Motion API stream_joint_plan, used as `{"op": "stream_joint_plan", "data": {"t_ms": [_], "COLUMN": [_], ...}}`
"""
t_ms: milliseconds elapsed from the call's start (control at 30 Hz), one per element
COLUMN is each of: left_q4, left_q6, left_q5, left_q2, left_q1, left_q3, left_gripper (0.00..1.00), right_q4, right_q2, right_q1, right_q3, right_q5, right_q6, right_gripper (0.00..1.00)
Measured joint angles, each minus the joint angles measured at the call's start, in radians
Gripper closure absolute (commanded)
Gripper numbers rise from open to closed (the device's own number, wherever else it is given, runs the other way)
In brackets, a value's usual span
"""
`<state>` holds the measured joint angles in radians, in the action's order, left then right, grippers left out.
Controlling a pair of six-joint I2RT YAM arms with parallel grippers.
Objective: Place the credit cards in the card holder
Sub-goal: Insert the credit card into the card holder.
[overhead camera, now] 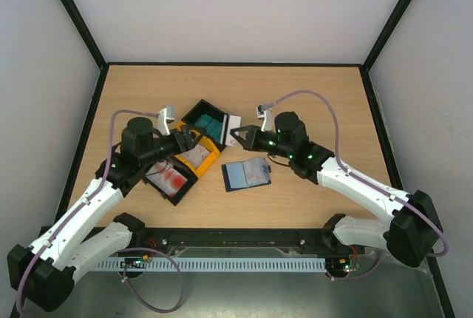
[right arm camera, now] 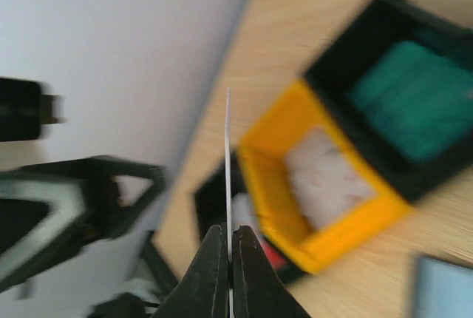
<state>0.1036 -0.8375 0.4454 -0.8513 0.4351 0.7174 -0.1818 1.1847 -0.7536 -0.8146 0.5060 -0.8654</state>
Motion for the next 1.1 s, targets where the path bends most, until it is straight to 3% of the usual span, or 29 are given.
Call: {"op": "stream_joint_plan", "data": {"t_ms": [200,433,600,800,1100], "left_q4": [-0.028,-0.143,-0.172,-0.162,-0.112], "left_q6": [0.003,0.002,0.018,0.046,0.061], "left_q5": [-0.111,-0.214,-0.252,-0.273,-0.303], "left_q2": [-0.102,-0.423,-0.588,-0.643,-0.711], "left_q1": [0.182,0.385,0.421,0.424,0.424], "left_q3": [-0.069,-0.078,-0.061,-0.061,-0.051], "left_gripper": [0.41,0.68,0.81,0.84,0.89], "right_q4": [0.280,0.424,0.425,0.400,0.351], "right_q2": [-0.048,0.042,0.163,0.294,0.355], "right_q1": [0.068,0.087,0.088,0.089,0.104], "right_q3": [0.108,0.176,0.163,0.101,0.087], "right_q5": [-0.107,-0.117,-0.072,0.007,0.077], "right_q6": [0.166,0.254,0.299,0.326,0.327], "right_gripper": [0.98,0.98,0.98,0.98,0.98]}}
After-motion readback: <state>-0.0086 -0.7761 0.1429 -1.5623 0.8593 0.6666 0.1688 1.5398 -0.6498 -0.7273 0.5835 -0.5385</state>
